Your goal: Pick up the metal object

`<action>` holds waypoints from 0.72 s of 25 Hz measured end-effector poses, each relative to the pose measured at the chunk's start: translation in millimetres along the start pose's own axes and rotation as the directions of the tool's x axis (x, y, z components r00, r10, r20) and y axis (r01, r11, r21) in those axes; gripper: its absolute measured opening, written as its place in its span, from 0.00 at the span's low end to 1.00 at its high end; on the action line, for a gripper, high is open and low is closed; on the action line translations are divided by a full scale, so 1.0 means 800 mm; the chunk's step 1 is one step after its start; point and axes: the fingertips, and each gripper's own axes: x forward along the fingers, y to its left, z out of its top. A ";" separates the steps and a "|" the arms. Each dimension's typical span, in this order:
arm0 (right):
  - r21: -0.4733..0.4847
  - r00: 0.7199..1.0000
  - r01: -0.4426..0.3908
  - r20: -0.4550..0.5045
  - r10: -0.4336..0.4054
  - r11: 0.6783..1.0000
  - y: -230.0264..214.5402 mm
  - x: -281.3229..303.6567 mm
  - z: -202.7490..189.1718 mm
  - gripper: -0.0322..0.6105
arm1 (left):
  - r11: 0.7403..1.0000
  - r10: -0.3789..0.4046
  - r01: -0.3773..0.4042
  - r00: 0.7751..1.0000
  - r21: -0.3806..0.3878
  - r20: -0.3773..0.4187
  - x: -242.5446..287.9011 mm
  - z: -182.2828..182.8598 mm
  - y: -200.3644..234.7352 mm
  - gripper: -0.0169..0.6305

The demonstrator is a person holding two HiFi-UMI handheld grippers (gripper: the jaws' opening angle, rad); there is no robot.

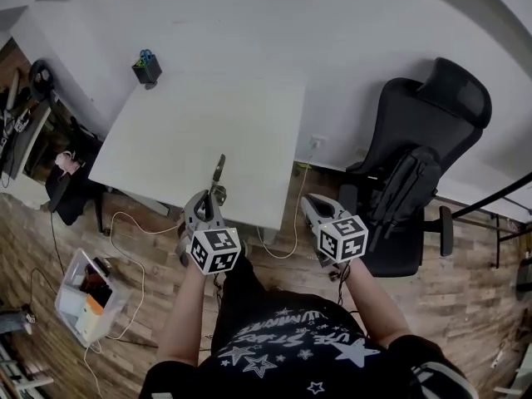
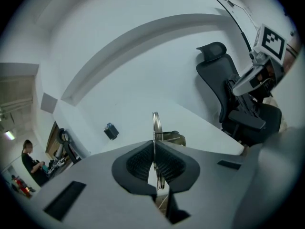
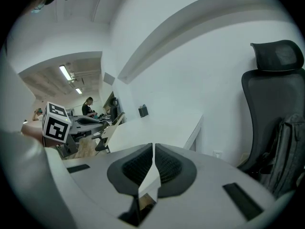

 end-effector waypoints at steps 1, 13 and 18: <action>-0.005 1.000 -0.011 -0.004 0.011 1.000 0.005 -0.008 -0.007 0.13 | 1.000 0.000 -0.001 1.000 -0.022 -0.009 -0.014 -0.007 -0.005 0.06; -0.042 0.994 -0.103 -0.039 0.102 0.994 0.051 -0.085 -0.063 0.13 | 0.977 0.045 -0.058 0.997 -0.206 -0.067 -0.149 -0.065 -0.037 0.06; -0.059 0.993 -0.119 -0.032 0.117 0.991 0.077 -0.101 -0.067 0.13 | 0.970 0.054 -0.068 0.996 -0.236 -0.065 -0.185 -0.084 -0.031 0.06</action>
